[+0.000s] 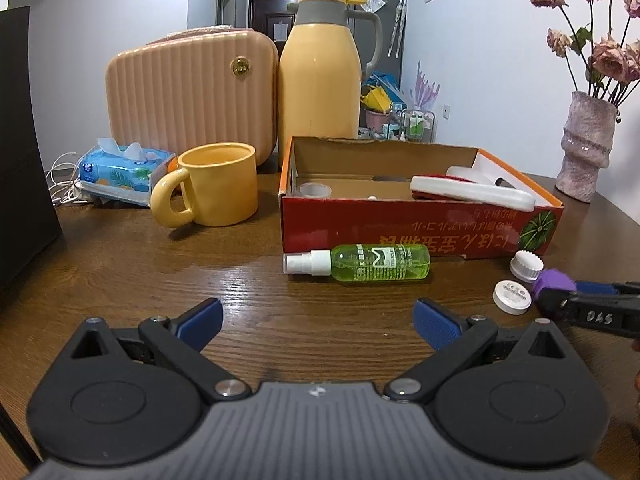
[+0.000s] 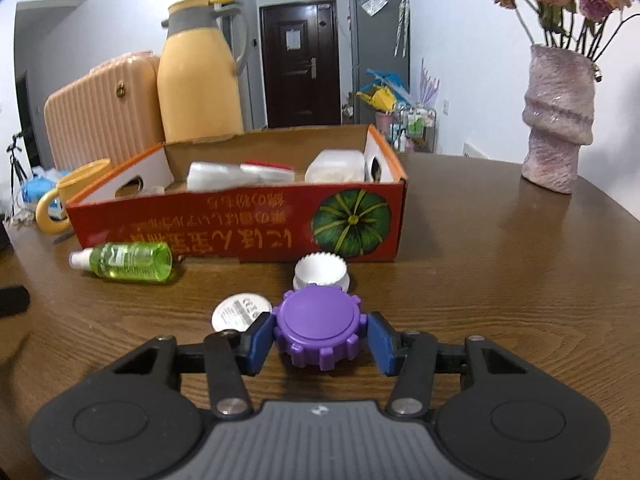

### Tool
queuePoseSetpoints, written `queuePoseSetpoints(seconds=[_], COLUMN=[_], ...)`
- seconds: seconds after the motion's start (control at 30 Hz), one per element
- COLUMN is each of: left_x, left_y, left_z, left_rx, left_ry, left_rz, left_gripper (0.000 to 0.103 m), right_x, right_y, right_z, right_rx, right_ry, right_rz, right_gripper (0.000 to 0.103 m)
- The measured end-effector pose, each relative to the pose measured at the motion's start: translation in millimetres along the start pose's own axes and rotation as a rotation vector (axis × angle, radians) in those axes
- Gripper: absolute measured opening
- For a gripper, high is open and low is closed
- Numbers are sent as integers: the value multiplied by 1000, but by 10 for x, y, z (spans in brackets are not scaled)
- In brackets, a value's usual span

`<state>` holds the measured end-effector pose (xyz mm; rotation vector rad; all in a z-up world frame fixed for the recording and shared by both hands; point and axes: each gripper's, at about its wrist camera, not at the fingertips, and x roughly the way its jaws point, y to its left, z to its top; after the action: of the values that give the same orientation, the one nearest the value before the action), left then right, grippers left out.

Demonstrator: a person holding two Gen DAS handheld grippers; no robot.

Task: Organize rigid objects
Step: 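Grasp the purple gear-shaped cap with the right gripper, then grasp the white round disc with the left gripper while the right lifts the purple cap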

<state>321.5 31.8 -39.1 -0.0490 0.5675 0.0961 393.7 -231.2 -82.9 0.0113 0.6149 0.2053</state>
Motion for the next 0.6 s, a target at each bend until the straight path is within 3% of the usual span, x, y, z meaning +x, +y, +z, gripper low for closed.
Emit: queuePoseSetpoints(seconds=[0.33, 0.6], left_x=[120, 204], left_y=[-143, -475], left_z=[-27, 27], left_rx=[19, 42], left_ry=[32, 42], left_rz=[-28, -62], left_gripper=[103, 103], right_x=[-118, -221], right_y=[-106, -170], right_z=[48, 74], right_rx=[30, 26], right_ry=[-61, -102], right_rz=[-15, -17], right_gripper=[50, 50])
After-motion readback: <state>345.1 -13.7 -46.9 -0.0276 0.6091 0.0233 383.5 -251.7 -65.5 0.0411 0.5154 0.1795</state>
